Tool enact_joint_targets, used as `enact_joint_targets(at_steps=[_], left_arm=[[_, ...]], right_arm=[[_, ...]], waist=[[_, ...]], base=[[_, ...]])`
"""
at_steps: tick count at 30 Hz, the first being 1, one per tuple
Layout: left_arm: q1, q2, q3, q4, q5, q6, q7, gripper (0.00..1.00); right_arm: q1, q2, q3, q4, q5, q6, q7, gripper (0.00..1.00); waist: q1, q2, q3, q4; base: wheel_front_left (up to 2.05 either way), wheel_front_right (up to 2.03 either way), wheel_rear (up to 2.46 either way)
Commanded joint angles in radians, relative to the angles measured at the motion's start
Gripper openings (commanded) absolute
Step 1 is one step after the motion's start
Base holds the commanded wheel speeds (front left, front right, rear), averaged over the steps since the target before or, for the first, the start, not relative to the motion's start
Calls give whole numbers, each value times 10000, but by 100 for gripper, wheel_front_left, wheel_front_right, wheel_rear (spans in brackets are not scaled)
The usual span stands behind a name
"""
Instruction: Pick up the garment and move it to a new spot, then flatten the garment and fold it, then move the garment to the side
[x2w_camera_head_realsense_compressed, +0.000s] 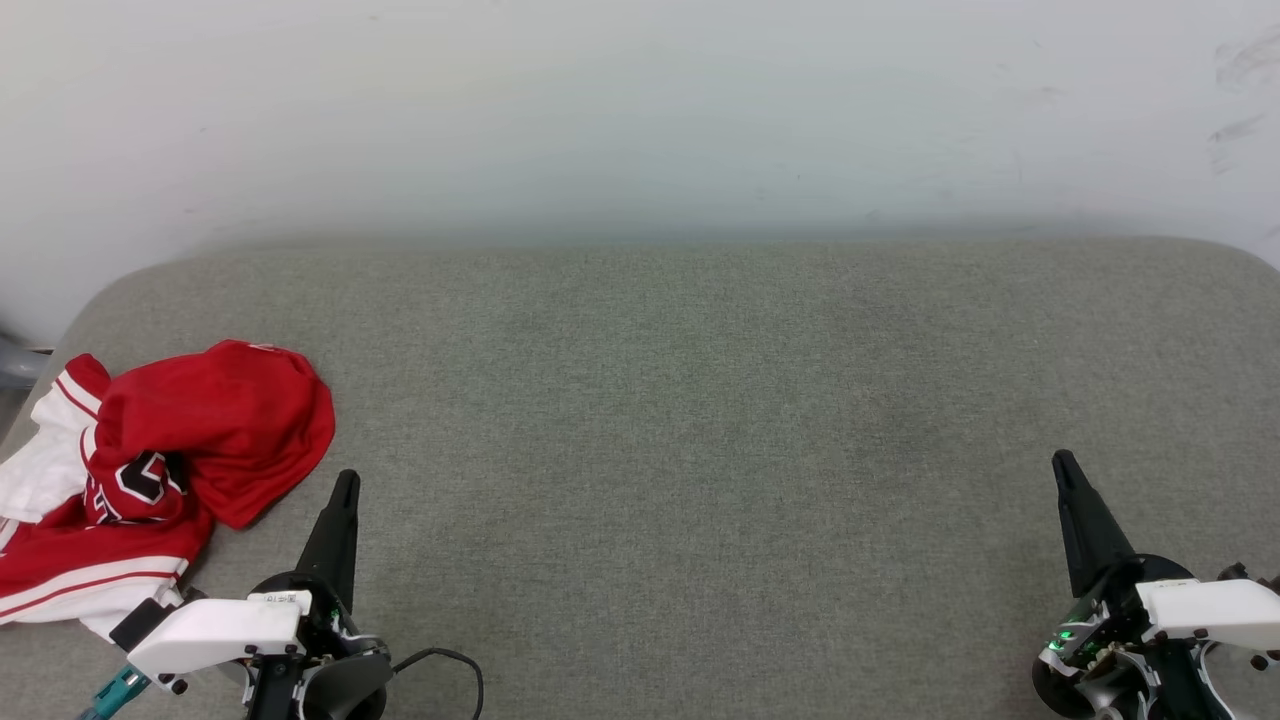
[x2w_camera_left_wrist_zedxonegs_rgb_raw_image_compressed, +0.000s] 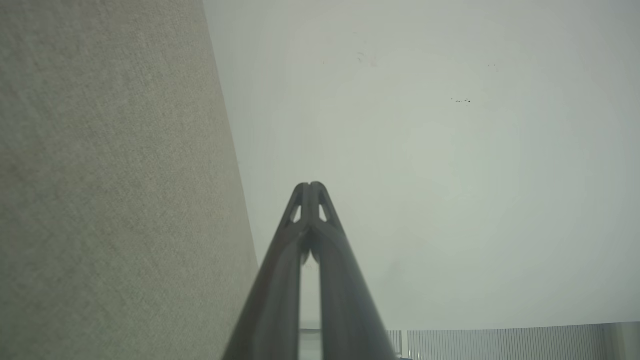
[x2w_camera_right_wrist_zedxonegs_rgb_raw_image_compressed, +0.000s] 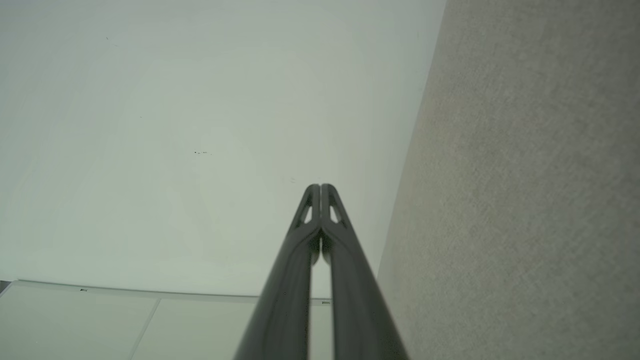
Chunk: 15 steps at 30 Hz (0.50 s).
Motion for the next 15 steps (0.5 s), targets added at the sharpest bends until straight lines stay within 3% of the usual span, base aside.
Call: enact_joint_targets(at_steps=[1,15], left_arm=[[-63,-22,22,-9,3,-25,17,0],[-63,-22,22,-9,2,-25,17,0]], right_arm=[[-137,-24,12,1,40,-3,-16,0],[-137,-24,12,1,40,-3,-16,0]], waist=[[0,0,0,0],[0,0,0,0]], base=[[0,0,0],[0,0,0]])
